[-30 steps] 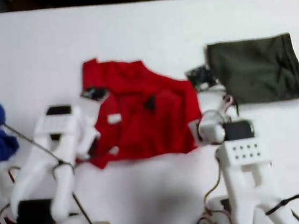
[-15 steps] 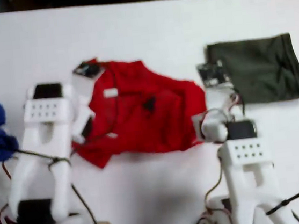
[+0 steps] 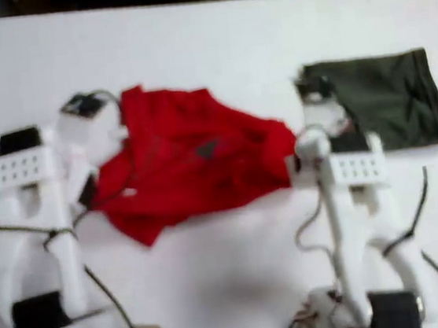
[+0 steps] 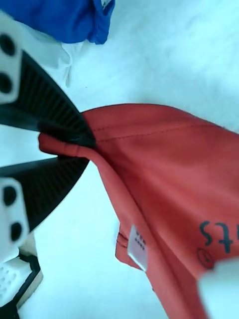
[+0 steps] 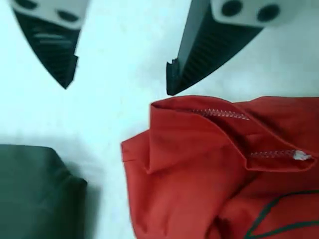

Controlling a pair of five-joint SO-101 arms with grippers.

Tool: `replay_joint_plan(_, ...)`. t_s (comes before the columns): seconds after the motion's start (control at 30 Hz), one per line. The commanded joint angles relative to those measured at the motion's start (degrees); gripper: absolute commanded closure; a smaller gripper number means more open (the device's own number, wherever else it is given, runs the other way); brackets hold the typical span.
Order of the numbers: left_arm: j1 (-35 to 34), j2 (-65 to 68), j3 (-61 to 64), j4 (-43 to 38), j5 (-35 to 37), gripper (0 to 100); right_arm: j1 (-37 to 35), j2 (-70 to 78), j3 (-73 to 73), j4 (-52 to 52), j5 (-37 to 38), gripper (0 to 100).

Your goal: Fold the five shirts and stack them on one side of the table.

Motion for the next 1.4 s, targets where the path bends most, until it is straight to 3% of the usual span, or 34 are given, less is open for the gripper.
replay_joint_plan(0.0,-0.8,-1.4,-1.8,0.2,-0.7,97,-1.5,4.3,-10.2,4.2,0.4,73.5)
replay_joint_plan(0.17,-0.4,-1.4,-1.8,0.3,-0.7,97,-1.2,8.8,-18.7,6.3,-5.4,73.6)
replay_joint_plan(0.4,-0.4,-1.4,-1.8,0.2,-0.7,97,-2.0,19.0,-19.0,8.0,-5.6,73.6)
replay_joint_plan(0.53,-0.4,-1.5,-1.8,-0.7,-0.7,97,-1.9,21.6,-18.9,11.6,-5.2,73.6)
replay_joint_plan(0.7,-0.4,-1.4,-1.7,-1.4,-0.6,97,-1.7,21.7,-18.9,17.3,0.6,73.7)
replay_joint_plan(0.9,-0.4,-1.4,-1.7,-1.4,-0.5,97,-2.1,22.2,-19.1,13.7,-0.2,73.7)
replay_joint_plan(1.0,-0.4,-1.4,-1.7,-1.4,-0.4,97,-3.1,22.3,-18.8,11.1,-6.2,73.9)
replay_joint_plan(1.23,-0.4,-1.4,-1.7,-1.4,-0.4,97,-10.1,22.3,-19.0,9.7,-7.5,98.5)
replay_joint_plan(1.37,-0.4,-1.4,-1.7,-1.4,-0.6,97,-10.4,22.3,-19.0,9.2,-7.9,88.9)
